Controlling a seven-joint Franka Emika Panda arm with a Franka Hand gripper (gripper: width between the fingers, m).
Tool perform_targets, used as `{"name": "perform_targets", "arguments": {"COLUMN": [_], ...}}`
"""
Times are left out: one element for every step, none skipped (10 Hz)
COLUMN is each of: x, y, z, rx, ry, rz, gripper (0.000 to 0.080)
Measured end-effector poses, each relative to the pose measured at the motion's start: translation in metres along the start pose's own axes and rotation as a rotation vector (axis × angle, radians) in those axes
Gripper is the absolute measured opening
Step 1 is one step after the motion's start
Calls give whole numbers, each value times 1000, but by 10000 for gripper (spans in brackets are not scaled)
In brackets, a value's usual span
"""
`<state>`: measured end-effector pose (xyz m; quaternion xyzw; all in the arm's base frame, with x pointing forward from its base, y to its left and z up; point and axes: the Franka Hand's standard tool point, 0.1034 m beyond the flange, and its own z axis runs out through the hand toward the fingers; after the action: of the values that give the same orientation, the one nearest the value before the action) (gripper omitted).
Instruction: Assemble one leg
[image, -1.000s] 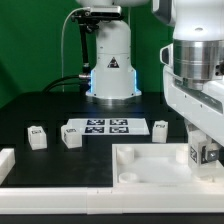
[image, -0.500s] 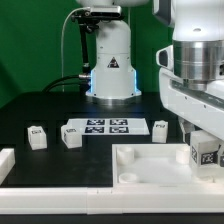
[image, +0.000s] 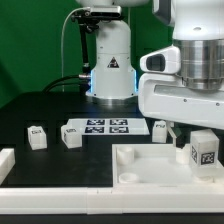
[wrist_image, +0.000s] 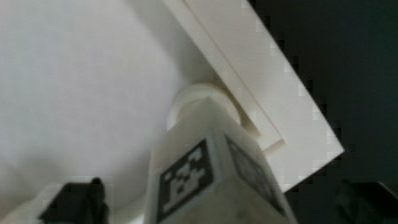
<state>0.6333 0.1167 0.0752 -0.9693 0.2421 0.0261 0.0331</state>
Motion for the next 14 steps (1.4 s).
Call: {"name": "perform_targets", "arguments": {"x": [2, 1, 0, -1, -1, 0, 0, 0, 0, 0, 0, 0, 0, 1], "y": [3, 4, 4, 4, 5, 6, 7, 7, 7, 7, 7, 7, 7, 7], "z": [0, 0, 1, 1, 1, 0, 1, 1, 1, 1, 1, 1, 1, 1], "rx": [-1, -5, -14, -16, -21, -26, -26, -26, -26, -26, -26, -26, -26, -26], "ry": [-2, -4, -6, -13, -17, -19, -19, -19, -19, -19, -19, -19, -18, -18], "rz": [-127, -221, -359, -463, -562, -658, -679, -668, -668, -668, -666, -634, -635, -625], "gripper": [649, 649, 649, 649, 649, 649, 649, 553, 553, 369, 291, 291, 291, 291]}}
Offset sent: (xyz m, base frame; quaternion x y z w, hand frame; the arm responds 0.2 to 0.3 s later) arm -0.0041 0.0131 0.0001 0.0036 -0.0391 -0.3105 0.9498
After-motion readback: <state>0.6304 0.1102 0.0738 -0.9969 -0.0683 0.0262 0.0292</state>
